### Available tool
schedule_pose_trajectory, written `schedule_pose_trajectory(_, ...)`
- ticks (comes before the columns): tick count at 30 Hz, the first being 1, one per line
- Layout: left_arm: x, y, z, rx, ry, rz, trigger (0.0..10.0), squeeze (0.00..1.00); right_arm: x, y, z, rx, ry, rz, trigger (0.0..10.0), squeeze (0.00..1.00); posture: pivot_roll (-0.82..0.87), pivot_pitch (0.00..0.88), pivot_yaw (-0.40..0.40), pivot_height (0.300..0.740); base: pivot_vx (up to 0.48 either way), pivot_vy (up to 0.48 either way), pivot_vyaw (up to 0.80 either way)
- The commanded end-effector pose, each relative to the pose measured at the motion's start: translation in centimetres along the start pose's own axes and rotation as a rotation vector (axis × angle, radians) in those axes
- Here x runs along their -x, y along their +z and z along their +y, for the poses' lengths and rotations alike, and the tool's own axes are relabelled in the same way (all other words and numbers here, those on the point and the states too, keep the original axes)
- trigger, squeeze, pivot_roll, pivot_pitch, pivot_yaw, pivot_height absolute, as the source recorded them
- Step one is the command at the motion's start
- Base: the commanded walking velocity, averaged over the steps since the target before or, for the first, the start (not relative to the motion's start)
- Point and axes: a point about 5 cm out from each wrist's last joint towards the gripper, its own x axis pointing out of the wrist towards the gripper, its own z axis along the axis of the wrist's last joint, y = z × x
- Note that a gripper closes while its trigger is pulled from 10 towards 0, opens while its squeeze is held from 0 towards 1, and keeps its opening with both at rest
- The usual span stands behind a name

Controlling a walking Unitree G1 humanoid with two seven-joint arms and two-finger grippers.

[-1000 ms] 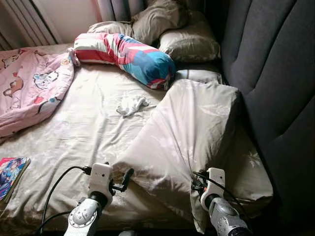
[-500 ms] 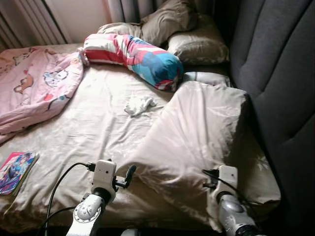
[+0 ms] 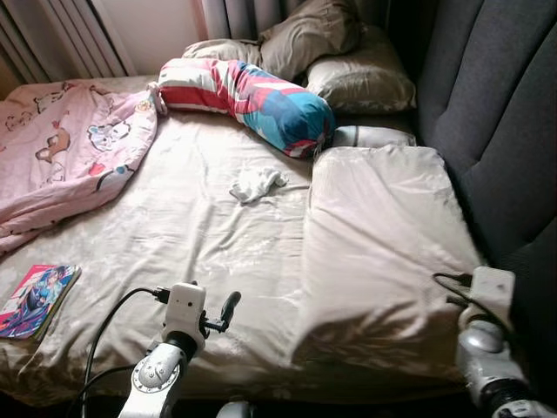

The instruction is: Clean up the room

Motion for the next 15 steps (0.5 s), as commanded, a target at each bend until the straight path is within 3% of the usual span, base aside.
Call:
schedule_pose_trajectory(1, 0.3, -0.6, 0.3, 0.004, 0.014, 0.021, 10.0, 0.0, -0.9, 1.7, -2.2, -0.039, -0.132, -0.062, 0.0, 0.0, -0.01, 0.189, 0.056, 0.646, 0.0, 0.0, 0.0)
schedule_pose_trajectory(5, 0.3, -0.7, 0.1, 0.004, 0.009, 0.021, 10.0, 0.0, -0.7, 1.0, -2.1, -0.059, -0.149, -0.03, 0.0, 0.0, -0.01, 0.19, 0.057, 0.646, 0.0, 0.0, 0.0)
schedule_pose_trajectory(8, 0.3, -0.7, 0.1, 0.003, 0.007, 0.02, 10.0, 0.0, -0.4, 0.1, -1.4, -0.06, -0.094, 0.029, 0.0, 0.0, 0.0, 0.191, 0.059, 0.646, 0.0, 0.0, 0.0)
schedule_pose_trajectory(9, 0.3, -0.7, 0.1, 0.002, 0.007, 0.02, 10.0, 0.0, -0.2, -0.2, -1.1, -0.073, -0.088, 0.045, 3.8, 0.0, 0.0, 0.191, 0.059, 0.646, 0.0, 0.0, 0.0)
schedule_pose_trajectory(10, 0.3, -0.8, 0.1, 0.002, 0.006, 0.02, 10.0, 0.0, -0.1, -0.4, -0.9, -0.083, -0.09, 0.054, 3.8, 0.0, 0.0, 0.191, 0.059, 0.646, 0.0, 0.0, 0.0)
schedule_pose_trajectory(11, 0.3, -0.8, 0.2, 0.002, 0.007, 0.021, 10.0, 0.0, 0.4, -1.0, 0.1, -0.102, -0.028, 0.077, 10.0, 0.0, 0.0, 0.191, 0.059, 0.646, 0.0, 0.0, 0.0)
schedule_pose_trajectory(15, 0.3, -0.8, 0.2, -0.001, 0.007, 0.018, 10.0, 0.0, 1.4, -1.8, 1.4, -0.14, 0.001, 0.084, 10.0, 0.0, 0.01, 0.192, 0.062, 0.646, 0.0, 0.0, 0.0)
